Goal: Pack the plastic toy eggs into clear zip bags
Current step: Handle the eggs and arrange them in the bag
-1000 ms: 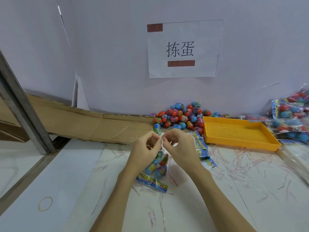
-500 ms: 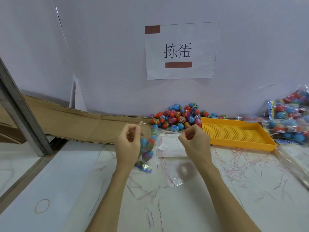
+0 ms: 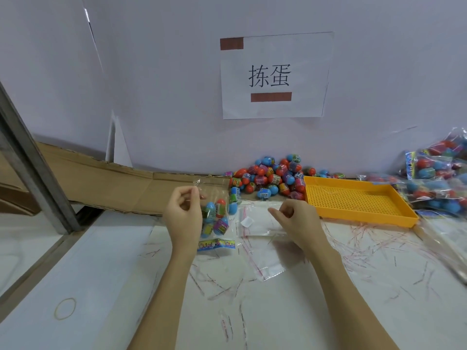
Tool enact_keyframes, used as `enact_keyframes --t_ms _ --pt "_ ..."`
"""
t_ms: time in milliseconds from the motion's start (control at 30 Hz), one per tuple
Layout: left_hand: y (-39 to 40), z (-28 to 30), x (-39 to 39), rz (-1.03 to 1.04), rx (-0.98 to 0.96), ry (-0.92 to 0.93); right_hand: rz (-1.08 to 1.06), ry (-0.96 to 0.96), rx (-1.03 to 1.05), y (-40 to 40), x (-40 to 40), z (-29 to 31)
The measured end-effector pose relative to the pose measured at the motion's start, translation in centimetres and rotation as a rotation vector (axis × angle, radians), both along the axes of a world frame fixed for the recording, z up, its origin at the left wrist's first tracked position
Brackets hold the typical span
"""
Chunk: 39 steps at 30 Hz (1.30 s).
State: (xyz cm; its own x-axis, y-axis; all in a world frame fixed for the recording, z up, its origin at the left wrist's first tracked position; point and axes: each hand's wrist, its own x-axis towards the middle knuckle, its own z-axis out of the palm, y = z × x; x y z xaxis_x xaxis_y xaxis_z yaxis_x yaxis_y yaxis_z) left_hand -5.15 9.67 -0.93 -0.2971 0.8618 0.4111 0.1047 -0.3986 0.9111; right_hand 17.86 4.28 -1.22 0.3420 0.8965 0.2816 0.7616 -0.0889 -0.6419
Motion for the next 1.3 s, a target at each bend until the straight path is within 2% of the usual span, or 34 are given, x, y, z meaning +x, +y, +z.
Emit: enact_keyframes --t_ms 100,233,367,600,667,800,933,1000,1133,1200,1300 --pt "-0.3 0.0 0.3 -0.042 0.001 0.016 0.043 0.042 0.031 -0.1 -0.1 0.3" --pt "-0.7 0.2 0.7 -0.099 0.020 0.050 0.025 0.132 0.193 -0.3 -0.5 0.3" --pt "-0.7 0.1 0.9 -0.204 -0.022 -0.001 0.099 0.061 0.208 -0.2 -1.1 0.4" --pt "-1.1 0.3 1.4 -0.346 -0.062 -0.128 0.289 0.556 0.225 -0.3 -3.6 1.1" --pt "-1.2 0.4 1.5 -0.381 -0.073 -0.145 0.329 0.632 0.203 -0.3 -4.1 1.1" --pt "-1.0 0.4 1.2 -0.459 -0.161 -0.166 0.302 0.653 0.225 -0.4 -3.9 0.9" --pt "-0.3 0.1 0.6 -0.444 -0.333 -0.262 0.271 0.721 0.198 -0.3 -3.4 1.1" --pt "-0.2 0.0 0.4 -0.455 -0.361 -0.274 0.283 0.717 0.192 -0.4 -3.2 1.2" --pt "-0.3 0.3 0.0 -0.555 -0.372 -0.244 0.290 0.693 0.194 -0.5 -3.2 1.2" --pt "-0.3 0.3 -0.3 -0.605 -0.381 -0.169 0.277 0.693 0.186 -0.4 -3.1 1.1" --pt "0.0 0.0 -0.4 -0.580 -0.382 -0.072 0.261 0.692 0.166 -0.3 -2.7 1.0"
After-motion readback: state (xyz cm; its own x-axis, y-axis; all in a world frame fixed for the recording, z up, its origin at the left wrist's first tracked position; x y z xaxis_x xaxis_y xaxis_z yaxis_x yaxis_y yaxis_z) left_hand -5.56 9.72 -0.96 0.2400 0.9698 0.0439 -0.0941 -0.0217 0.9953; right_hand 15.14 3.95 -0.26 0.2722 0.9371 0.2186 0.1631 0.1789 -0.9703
